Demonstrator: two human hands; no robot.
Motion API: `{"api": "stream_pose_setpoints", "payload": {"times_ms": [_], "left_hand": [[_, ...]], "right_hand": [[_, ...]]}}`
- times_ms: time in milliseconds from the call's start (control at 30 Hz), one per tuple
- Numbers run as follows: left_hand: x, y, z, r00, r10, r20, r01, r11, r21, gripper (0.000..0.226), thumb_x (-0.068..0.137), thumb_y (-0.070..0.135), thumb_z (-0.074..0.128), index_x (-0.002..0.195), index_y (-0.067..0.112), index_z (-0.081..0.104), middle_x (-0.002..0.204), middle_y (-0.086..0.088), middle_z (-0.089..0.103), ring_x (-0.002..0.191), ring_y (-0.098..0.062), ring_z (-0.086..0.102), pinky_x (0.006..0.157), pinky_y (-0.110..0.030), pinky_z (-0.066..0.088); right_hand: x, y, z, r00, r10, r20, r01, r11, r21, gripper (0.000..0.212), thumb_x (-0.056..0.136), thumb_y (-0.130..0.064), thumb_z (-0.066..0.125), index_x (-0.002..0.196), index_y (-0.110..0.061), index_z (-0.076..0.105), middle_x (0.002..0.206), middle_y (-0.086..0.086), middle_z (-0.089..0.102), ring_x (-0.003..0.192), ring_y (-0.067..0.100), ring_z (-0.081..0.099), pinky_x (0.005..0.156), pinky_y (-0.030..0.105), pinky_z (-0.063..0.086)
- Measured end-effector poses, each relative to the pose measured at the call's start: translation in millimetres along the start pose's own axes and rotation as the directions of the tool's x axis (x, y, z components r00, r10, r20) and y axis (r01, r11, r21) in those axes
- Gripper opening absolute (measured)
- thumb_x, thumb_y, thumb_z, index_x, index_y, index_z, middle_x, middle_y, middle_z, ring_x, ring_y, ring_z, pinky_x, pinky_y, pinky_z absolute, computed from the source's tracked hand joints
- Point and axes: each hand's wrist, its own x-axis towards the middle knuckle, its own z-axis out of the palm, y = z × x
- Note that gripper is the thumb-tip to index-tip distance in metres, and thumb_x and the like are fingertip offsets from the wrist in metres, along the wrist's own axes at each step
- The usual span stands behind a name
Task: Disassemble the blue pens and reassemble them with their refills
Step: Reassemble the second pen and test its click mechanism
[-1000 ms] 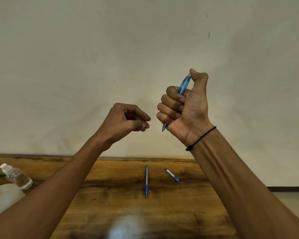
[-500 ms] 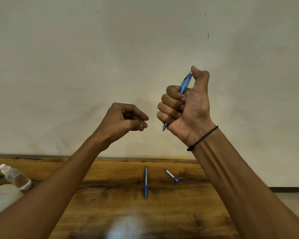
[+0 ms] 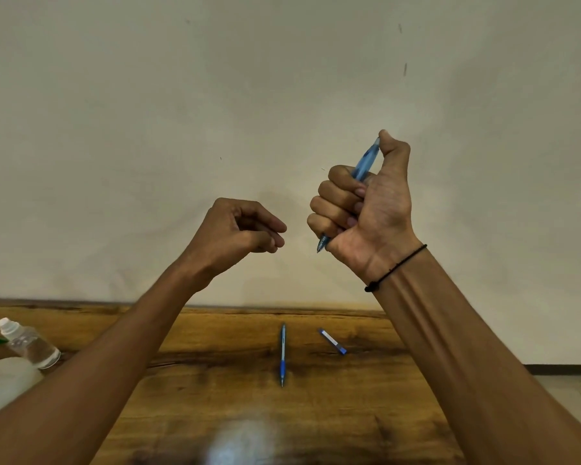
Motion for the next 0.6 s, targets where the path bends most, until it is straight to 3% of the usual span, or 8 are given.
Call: {"api": "stream_pose_setpoints", "payload": {"times_ms": [600], "left_hand": [[-0.2,-0.1,0.9,1.0,0.006,0.006,-0.006,1.0,0.01,0.029,0.087,-0.011,0.069,0.097,0.014,0.081,0.084,-0.004,0.082,0.082,-0.02,0.08,0.074,-0.023,0.063]], "right_hand": [[0.9,0.1,-1.0,1.0,0.016,0.013,-0.016,1.0,-0.011,0.067,0.093,-0.075,0.031,0.054,-0.022,0.02,0.043,-0.007,0.016,0.037,0.01,0.011,0.042,0.024,0.01]]}}
